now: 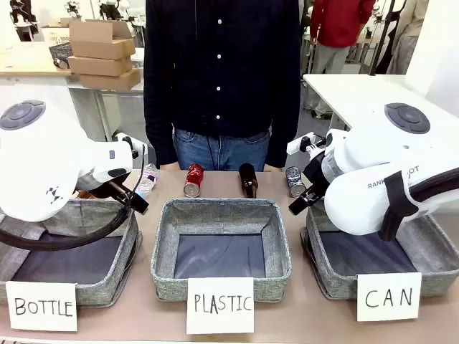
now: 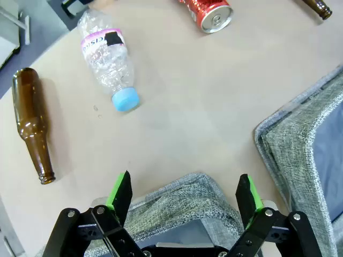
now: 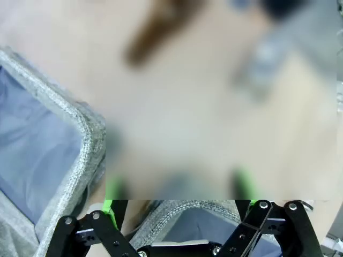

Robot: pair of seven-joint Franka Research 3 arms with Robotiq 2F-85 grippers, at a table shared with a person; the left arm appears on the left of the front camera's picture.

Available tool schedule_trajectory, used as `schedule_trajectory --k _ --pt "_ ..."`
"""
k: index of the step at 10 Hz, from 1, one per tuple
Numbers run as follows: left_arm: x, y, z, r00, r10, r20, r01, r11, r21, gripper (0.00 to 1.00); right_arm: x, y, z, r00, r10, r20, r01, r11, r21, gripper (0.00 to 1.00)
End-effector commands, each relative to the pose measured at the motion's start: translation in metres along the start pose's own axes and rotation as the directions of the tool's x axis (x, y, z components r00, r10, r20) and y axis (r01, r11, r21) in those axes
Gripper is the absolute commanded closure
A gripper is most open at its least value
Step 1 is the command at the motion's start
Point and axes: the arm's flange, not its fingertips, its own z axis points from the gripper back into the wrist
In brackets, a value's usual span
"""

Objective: Sort the can waste into the basket.
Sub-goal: Pick up the can waste from the table and place it in the right Fabric basket.

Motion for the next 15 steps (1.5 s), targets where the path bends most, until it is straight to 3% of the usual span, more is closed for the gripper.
schedule_trajectory --k 1,12,14,15 --pt "0.0 0.0 0.0 1.0 0.0 0.0 0.0 1.0 0.0 0.0 0.0 0.0 0.0 1.0 0.0 0.001 0.0 1.0 0.0 0.0" --pt "0.0 0.0 0.0 1.0 0.0 0.0 0.0 1.0 0.0 0.0 0.0 0.0 0.0 1.0 0.0 0.0 0.0 1.0 0.0 0.0" --pt "-0.006 -0.022 0.096 0.993 -0.003 0.117 0.002 1.0 0.013 0.0 0.003 0.012 0.085 0.987 0.114 0.115 -0.107 0.992 -0.068 0.0" --pt "-0.025 -0.038 0.133 0.993 -0.006 0.119 0.002 0.999 0.032 0.0 -0.008 0.021 0.118 0.982 0.15 0.115 -0.137 0.984 -0.112 0.0"
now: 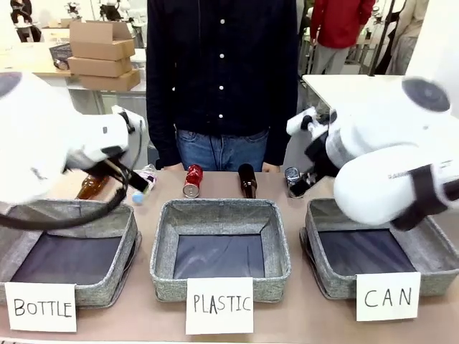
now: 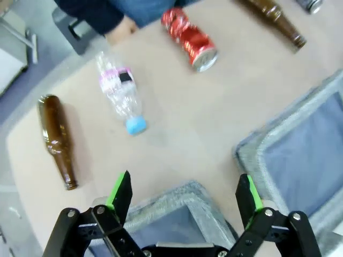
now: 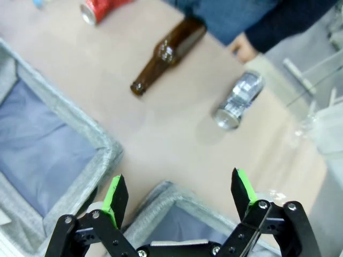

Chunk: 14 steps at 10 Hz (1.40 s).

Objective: Sort the can waste into the basket.
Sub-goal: Pick up the can waste from the table and place it in the right Fabric basket.

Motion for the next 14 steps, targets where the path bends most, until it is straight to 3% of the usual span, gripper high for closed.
schedule_trajectory --k 1,2,3,4,5,6,7,8,9,10,12,13,14 --pt "-0.067 -0.037 0.082 0.998 -0.024 0.056 0.026 0.999 -0.024 0.0 -0.043 0.019 0.068 0.998 -0.007 -0.056 0.003 0.997 -0.077 0.0" --pt "-0.077 -0.045 0.077 1.0 -0.017 0.005 0.017 1.0 -0.006 0.0 -0.052 0.022 0.065 0.996 -0.033 -0.082 0.028 0.998 -0.059 0.0" --pt "-0.075 -0.051 0.065 0.998 -0.052 -0.04 0.052 0.999 -0.003 0.0 0.007 0.0 0.035 1.0 0.019 0.001 -0.019 0.999 -0.031 0.0" --pt "0.013 -0.02 0.07 0.998 -0.036 0.042 0.036 0.999 0.001 0.0 0.006 0.0 0.059 1.0 0.012 -0.026 -0.013 0.999 -0.048 0.0" --pt "0.011 -0.029 0.082 0.998 -0.055 0.012 0.055 0.998 -0.001 0.0 0.002 0.001 0.064 0.999 -0.024 -0.04 0.022 0.999 -0.046 0.0" --pt "0.003 -0.021 0.084 0.996 -0.092 0.019 0.094 0.986 -0.137 0.0 -0.01 -0.011 0.079 0.991 -0.117 0.057 0.113 0.991 0.07 0.0" --pt "-0.015 0.0 0.091 0.994 -0.063 0.09 0.093 0.918 -0.384 0.0 -0.032 -0.035 0.094 0.957 -0.254 0.137 0.215 0.945 0.246 0.0" --pt "-0.039 0.032 0.092 0.986 0.064 0.152 0.036 0.817 -0.575 0.0 -0.057 -0.068 0.103 0.884 -0.453 0.117 0.346 0.801 0.488 0.0" --pt "-0.07 0.062 0.089 0.963 0.199 0.182 -0.013 0.709 -0.705 0.0 -0.083 -0.093 0.113 0.785 -0.62 0.014 0.47 0.609 0.639 0.0" --pt "-0.086 0.075 0.09 0.936 0.284 0.207 -0.046 0.682 -0.73 0.0 -0.105 -0.102 0.121 0.766 -0.641 0.05 0.43 0.569 0.701 0.0" --pt "-0.112 0.089 0.105 0.85 0.425 0.313 -0.051 0.657 -0.753 0.0 -0.138 -0.112 0.129 0.7 -0.709 0.085 0.458 0.538 0.708 0.0" --pt "-0.124 0.097 0.107 0.826 0.464 0.32 -0.083 0.662 -0.745 0.0 -0.15 -0.117 0.128 0.659 -0.747 0.09 0.477 0.507 0.718 0.0" --pt "-0.124 0.101 0.105 0.806 0.519 0.284 -0.184 0.676 -0.713 0.0 -0.154 -0.117 0.125 0.612 -0.784 0.108 0.523 0.503 0.688 0.0"
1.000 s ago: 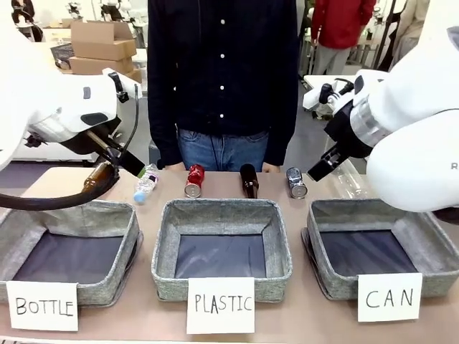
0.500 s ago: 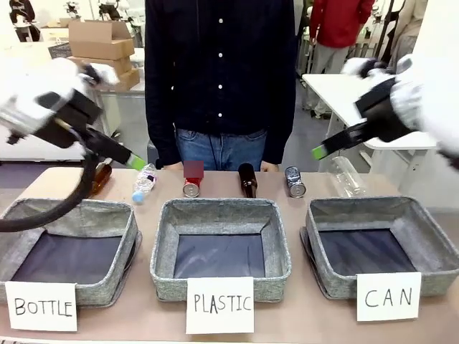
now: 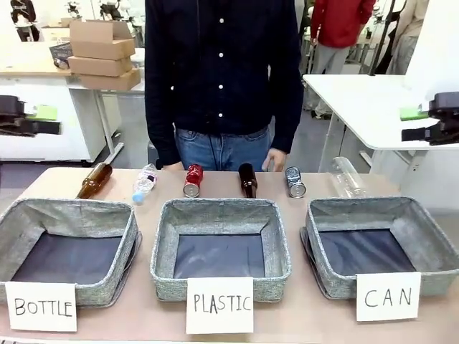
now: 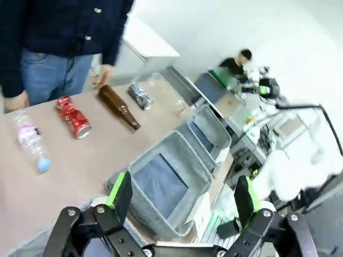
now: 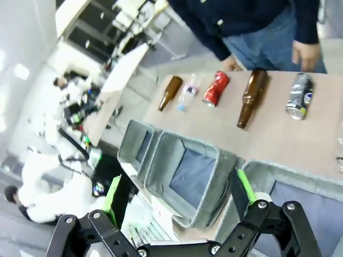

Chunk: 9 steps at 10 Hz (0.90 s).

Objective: Sort the can waste into the basket.
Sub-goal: Pick up the can waste from the table and place it in the right Fabric basket.

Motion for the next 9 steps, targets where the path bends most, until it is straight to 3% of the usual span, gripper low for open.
schedule_trajectory --k 1,2,9 --pt "-0.055 -0.021 -0.024 0.994 0.054 -0.097 -0.03 0.971 0.235 0.0 -0.001 0.01 -0.014 0.997 0.062 -0.052 -0.061 0.998 0.008 0.0" --pt "0.0 0.0 0.0 1.0 0.0 0.0 0.0 1.0 0.0 0.0 -0.001 0.01 -0.014 0.997 0.062 -0.052 -0.061 0.998 0.008 0.0" --pt "0.0 0.0 0.0 1.0 0.0 0.0 0.0 1.0 0.0 0.0 -0.001 0.01 -0.014 0.997 0.062 -0.052 -0.061 0.998 0.008 0.0"
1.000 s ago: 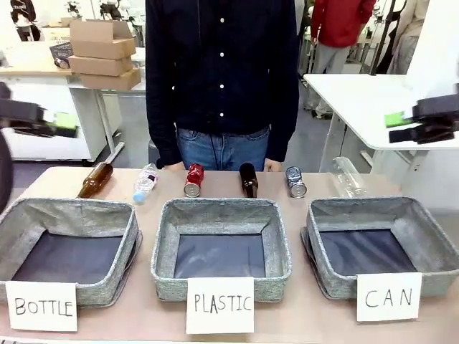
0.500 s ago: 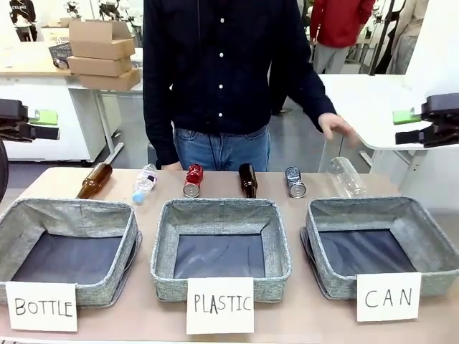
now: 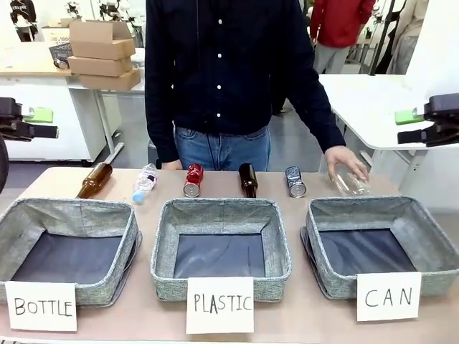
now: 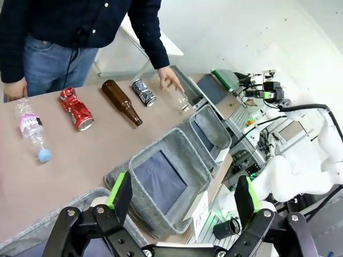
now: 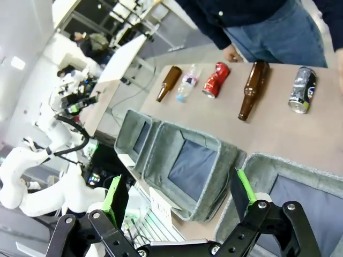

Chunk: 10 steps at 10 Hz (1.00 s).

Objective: Sort the can waste into the basket.
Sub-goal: Pick up the can waste from the table and place it in the right Fabric basket.

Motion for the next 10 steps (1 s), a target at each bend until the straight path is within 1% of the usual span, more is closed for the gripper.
schedule_trajectory --k 1,2,3,4,5,6,7,8,10 --pt "0.003 0.0 -0.003 1.0 -0.028 0.013 0.028 1.0 -0.006 0.0 0.003 -0.001 -0.003 1.0 0.026 0.011 -0.026 1.0 0.012 0.0" --pt "0.003 0.0 -0.003 1.0 -0.028 0.013 0.028 1.0 -0.006 0.0 0.003 -0.001 -0.003 1.0 0.026 0.011 -0.026 1.0 0.012 0.0" --pt "0.0 0.0 0.0 1.0 0.001 -0.005 -0.001 1.0 0.006 0.0 0.003 -0.001 -0.003 1.0 0.026 0.011 -0.026 1.0 0.012 0.0" --pt "0.035 0.016 -0.01 0.985 0.095 -0.144 -0.082 0.992 0.093 0.0 0.003 -0.001 -0.003 1.0 0.026 0.011 -0.026 1.0 0.012 0.0" --pt "0.081 0.044 -0.031 0.963 0.19 -0.194 -0.152 0.969 0.196 0.0 0.003 -0.001 -0.003 1.0 0.026 0.011 -0.026 1.0 0.012 0.0" --pt "0.117 0.075 -0.056 0.94 0.265 -0.213 -0.196 0.934 0.298 0.0 0.003 -0.001 -0.003 1.0 0.026 0.011 -0.026 1.0 0.012 0.0" --pt "0.144 0.104 -0.09 0.899 0.325 -0.293 -0.222 0.916 0.333 0.0 0.003 -0.001 -0.003 1.0 0.026 0.011 -0.026 1.0 0.012 0.0" --pt "0.156 0.127 -0.119 0.872 0.368 -0.323 -0.244 0.899 0.364 0.0 0.003 -0.001 -0.003 1.0 0.026 0.011 -0.026 1.0 0.012 0.0" --pt "0.154 0.168 -0.199 0.81 0.41 -0.419 -0.29 0.901 0.323 0.0 0.003 -0.001 -0.003 1.0 0.026 0.011 -0.026 1.0 0.012 0.0"
